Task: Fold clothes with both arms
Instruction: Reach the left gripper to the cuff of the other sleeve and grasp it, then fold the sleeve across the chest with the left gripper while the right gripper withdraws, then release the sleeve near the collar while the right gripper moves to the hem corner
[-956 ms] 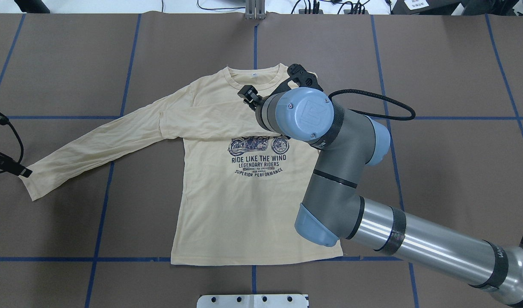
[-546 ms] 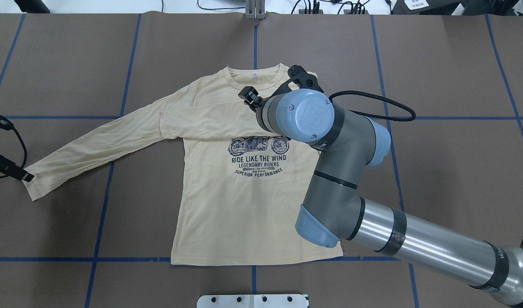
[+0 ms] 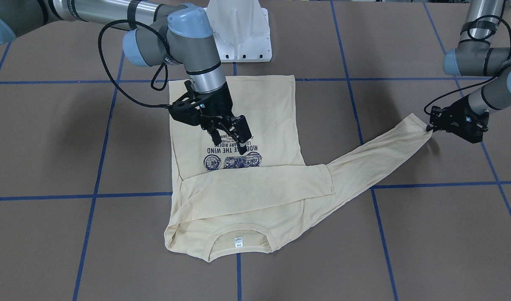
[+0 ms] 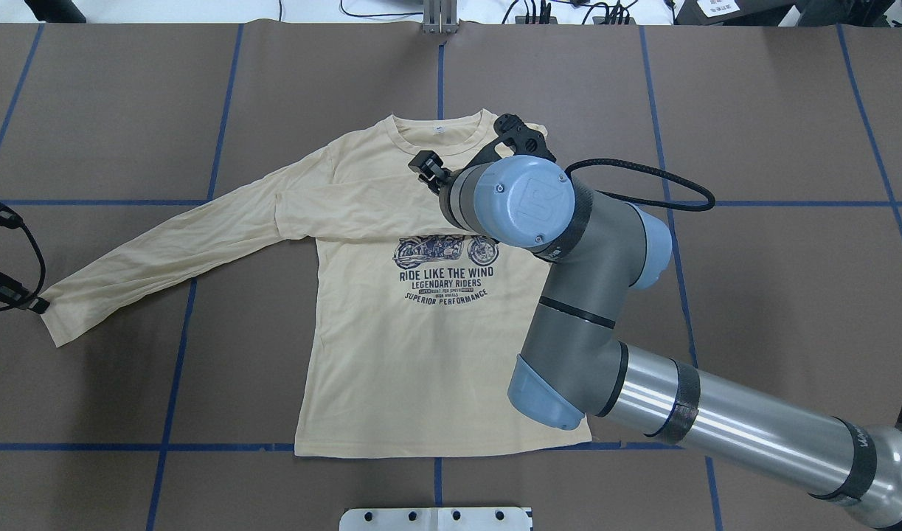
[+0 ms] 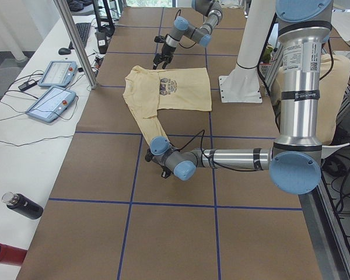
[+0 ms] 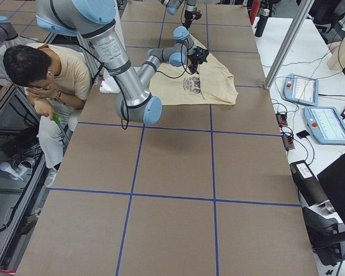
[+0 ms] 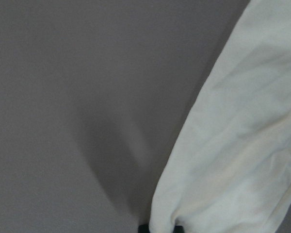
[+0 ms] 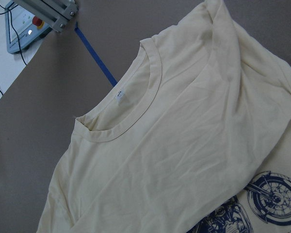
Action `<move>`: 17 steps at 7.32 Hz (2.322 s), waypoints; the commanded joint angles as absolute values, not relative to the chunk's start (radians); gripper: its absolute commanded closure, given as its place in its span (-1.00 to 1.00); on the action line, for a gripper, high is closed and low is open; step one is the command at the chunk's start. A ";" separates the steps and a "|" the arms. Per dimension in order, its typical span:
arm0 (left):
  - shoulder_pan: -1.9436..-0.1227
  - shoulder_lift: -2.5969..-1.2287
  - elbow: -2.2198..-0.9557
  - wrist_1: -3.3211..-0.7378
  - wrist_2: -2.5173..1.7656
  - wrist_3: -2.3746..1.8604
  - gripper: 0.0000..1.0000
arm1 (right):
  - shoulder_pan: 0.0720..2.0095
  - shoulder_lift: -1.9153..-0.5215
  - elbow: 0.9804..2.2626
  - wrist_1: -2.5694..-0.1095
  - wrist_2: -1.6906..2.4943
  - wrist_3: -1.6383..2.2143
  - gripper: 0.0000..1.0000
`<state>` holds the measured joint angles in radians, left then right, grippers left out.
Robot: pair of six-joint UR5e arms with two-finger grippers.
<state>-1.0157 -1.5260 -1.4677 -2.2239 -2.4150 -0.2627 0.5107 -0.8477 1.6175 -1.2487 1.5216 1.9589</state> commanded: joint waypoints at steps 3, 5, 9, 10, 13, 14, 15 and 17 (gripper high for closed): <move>-1.012 -1.549 -1.717 -2.220 -2.502 -0.704 1.00 | 0.520 -1.014 1.792 -1.241 1.538 1.930 -0.99; -0.985 -1.741 -1.747 -2.214 -2.491 -1.002 1.00 | 0.552 -1.118 1.844 -1.241 1.569 1.790 -0.99; -0.862 -2.252 -1.550 -2.178 -2.360 -1.591 1.00 | 0.690 -1.375 1.832 -1.127 1.705 1.492 -0.99; -0.856 -2.381 -1.445 -2.180 -2.338 -1.659 1.00 | 0.753 -1.455 1.819 -1.090 1.760 1.348 -0.99; -0.761 -2.717 -1.087 -2.238 -2.089 -1.784 1.00 | 1.007 -1.543 1.627 -0.979 1.998 0.929 -0.99; -0.734 -2.764 -0.993 -2.320 -2.050 -1.831 1.00 | 1.037 -1.545 1.526 -0.859 2.037 0.898 -0.99; -0.715 -2.790 -0.935 -2.371 -1.983 -1.839 1.00 | 1.042 -1.543 1.466 -0.779 2.049 0.897 -0.99; -0.696 -2.812 -0.873 -2.401 -1.925 -1.839 1.00 | 1.042 -1.546 1.459 -0.767 2.052 0.900 -0.99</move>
